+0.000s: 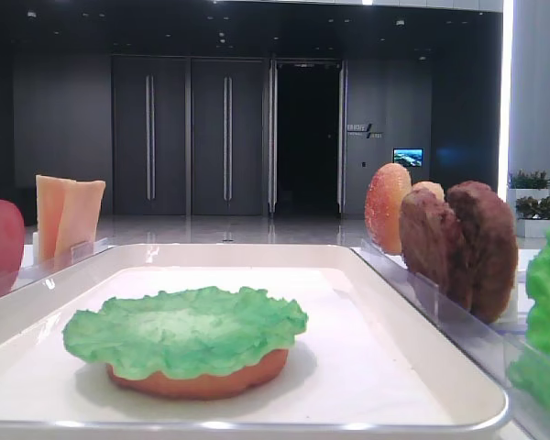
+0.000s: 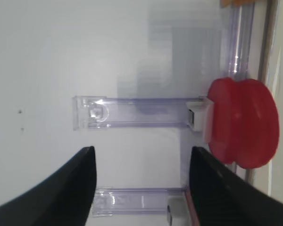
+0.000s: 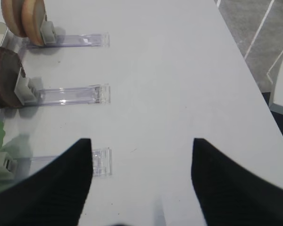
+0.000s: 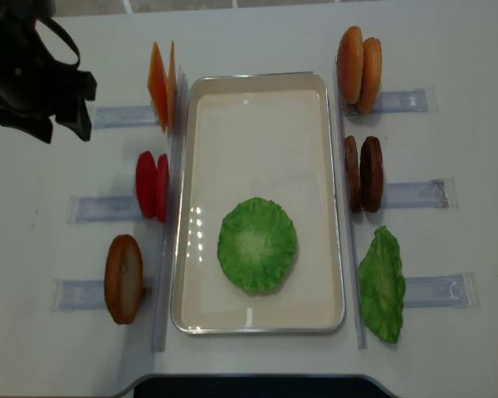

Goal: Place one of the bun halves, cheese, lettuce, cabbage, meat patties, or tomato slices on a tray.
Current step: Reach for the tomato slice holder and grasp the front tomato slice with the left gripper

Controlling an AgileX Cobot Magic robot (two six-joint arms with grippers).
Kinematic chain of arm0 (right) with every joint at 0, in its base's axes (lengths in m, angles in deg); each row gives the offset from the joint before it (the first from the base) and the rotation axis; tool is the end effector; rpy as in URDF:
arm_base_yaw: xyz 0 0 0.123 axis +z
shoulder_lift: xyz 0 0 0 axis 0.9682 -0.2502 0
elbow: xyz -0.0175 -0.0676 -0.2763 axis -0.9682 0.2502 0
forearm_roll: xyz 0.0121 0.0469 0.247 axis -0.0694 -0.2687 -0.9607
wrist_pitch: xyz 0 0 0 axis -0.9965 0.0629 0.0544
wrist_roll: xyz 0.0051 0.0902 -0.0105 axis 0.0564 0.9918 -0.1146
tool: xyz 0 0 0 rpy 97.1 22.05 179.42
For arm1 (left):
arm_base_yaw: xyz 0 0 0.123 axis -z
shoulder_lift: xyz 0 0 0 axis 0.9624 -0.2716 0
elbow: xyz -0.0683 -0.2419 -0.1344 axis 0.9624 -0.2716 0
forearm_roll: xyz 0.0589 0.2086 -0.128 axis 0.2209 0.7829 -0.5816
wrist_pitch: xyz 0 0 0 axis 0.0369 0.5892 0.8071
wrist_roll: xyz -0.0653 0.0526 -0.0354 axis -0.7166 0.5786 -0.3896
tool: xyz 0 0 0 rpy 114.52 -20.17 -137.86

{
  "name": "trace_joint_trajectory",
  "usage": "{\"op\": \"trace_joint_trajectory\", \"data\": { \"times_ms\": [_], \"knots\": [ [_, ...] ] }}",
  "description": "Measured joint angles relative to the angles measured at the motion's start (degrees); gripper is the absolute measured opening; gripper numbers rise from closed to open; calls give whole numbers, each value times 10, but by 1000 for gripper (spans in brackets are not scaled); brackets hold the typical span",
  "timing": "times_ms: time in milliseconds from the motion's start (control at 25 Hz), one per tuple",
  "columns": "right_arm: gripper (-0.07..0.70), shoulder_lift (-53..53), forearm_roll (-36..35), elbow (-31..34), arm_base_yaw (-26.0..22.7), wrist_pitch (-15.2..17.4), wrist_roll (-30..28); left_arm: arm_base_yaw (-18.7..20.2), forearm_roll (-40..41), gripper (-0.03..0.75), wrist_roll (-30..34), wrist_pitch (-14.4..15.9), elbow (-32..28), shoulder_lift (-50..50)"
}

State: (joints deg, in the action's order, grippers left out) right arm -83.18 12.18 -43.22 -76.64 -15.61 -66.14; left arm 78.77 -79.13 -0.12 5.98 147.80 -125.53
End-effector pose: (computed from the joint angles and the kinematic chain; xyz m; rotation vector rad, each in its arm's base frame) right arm -0.0092 -0.0010 0.2705 -0.0051 2.1162 -0.0456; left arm 0.3043 -0.0187 0.2805 -0.0295 2.9239 0.0586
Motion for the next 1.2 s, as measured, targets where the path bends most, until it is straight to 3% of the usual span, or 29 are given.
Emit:
{"op": "trace_joint_trajectory", "data": {
  "times_ms": [360,880,1200],
  "knots": [
    [461,0,0,0,0,0,0,94,-5,475,-61,-10,3,-41],
    [461,0,0,0,0,0,0,169,-5,475,-112,-14,41,-84],
    [461,0,0,0,0,0,0,186,-2,475,-139,-26,42,-103]
  ]
}}
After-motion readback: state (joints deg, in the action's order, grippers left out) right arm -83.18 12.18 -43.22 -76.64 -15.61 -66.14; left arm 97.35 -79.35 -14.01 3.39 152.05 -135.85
